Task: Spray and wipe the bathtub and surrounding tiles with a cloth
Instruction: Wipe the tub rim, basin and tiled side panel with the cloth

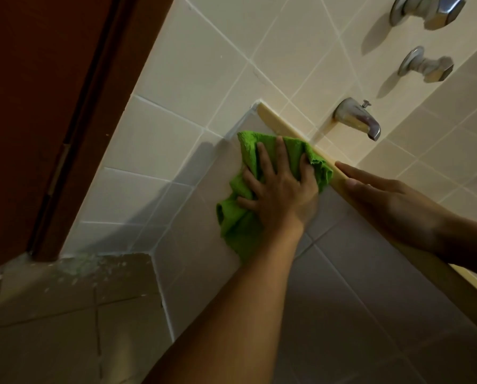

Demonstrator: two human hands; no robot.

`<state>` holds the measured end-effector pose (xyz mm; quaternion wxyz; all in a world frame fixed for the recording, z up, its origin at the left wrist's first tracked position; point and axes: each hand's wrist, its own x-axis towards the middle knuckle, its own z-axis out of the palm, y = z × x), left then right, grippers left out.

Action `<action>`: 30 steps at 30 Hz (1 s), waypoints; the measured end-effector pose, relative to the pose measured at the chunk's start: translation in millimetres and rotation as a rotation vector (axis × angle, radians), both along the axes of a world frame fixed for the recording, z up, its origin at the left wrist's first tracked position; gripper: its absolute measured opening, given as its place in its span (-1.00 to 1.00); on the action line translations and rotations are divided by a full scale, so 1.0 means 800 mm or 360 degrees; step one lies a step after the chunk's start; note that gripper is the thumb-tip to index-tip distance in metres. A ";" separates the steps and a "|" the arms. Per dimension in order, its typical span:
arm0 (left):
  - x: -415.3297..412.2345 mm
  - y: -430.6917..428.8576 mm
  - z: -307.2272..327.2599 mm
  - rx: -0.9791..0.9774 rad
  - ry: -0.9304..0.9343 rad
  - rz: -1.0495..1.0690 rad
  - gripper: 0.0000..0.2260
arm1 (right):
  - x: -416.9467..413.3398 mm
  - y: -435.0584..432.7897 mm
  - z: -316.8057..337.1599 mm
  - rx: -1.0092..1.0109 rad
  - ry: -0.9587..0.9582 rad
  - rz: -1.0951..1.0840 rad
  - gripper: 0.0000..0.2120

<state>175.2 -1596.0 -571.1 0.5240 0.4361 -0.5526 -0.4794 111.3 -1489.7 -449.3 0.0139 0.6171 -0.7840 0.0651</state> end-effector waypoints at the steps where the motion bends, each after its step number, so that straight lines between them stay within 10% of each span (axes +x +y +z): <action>1: 0.002 -0.008 0.000 0.0029 0.0011 -0.0016 -0.45 | 0.001 -0.001 0.000 0.0005 -0.0005 -0.0002 -0.63; 20: 0.005 -0.048 -0.201 0.0924 0.0087 0.0058 -0.48 | 0.020 -0.046 -0.006 0.0034 0.0409 -0.0080 -0.48; 30: -0.037 0.051 -0.401 0.0646 -0.0490 0.0049 -0.59 | 0.028 -0.068 -0.006 0.0066 0.0610 -0.0004 -0.34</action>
